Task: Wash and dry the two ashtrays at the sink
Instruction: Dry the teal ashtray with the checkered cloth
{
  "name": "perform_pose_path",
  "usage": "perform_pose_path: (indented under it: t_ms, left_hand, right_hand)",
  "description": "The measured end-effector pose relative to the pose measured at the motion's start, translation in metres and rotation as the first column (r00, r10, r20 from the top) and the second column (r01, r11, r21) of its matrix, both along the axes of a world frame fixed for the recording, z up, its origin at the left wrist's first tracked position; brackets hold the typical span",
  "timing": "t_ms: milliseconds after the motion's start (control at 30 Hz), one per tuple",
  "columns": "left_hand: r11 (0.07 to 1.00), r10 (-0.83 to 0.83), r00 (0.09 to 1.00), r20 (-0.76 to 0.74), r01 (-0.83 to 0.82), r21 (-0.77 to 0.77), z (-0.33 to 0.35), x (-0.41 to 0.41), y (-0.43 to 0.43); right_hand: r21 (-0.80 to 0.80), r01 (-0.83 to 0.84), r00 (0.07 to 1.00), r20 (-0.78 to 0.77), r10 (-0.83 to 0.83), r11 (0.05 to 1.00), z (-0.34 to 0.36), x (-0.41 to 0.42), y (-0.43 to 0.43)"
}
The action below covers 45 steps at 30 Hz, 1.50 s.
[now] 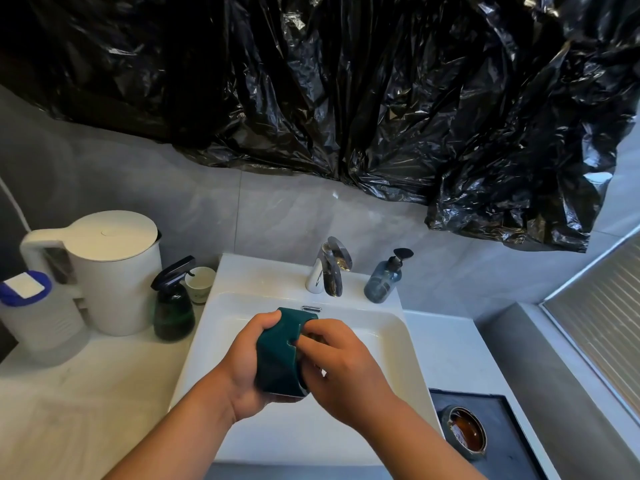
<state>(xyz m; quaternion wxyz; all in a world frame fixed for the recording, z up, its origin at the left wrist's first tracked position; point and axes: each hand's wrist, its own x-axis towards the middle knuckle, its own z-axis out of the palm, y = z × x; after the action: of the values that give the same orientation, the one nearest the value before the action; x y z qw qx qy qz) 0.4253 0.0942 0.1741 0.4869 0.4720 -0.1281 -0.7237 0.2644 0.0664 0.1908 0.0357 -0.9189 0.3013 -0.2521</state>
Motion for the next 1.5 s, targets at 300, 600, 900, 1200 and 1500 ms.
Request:
perform_pose_path:
  t_ms: [300,600,900,1200,1500]
  left_hand:
    - [1.0,0.019,1.0,-0.025,-0.019,-0.001,0.001,0.006,0.003]
    - [0.994,-0.105,0.991,-0.088,0.106,0.009,0.003,0.005,0.003]
    - [0.999,-0.034,0.996,0.084,0.035,-0.009,0.006,0.002,0.0]
    - [0.989,0.024,0.991,0.134,-0.004,-0.149,0.002,-0.005,0.006]
    - [0.971,0.055,0.988,0.146,-0.019,-0.24,-0.006,0.002,0.009]
  right_hand:
    - [0.535,-0.057,0.994,0.106,0.0,0.843,0.016,0.0,-0.002]
    - [-0.173,-0.327,0.926,-0.253,0.279,0.929,0.004,-0.012,-0.009]
    - [0.209,0.065,0.914,-0.404,0.026,0.976,0.006,0.008,0.001]
    - [0.99,-0.144,0.858,0.121,-0.498,-0.007,0.024,0.006,0.003]
    - [0.978,-0.048,0.682,0.182,-0.708,0.205,0.02,-0.013,0.011]
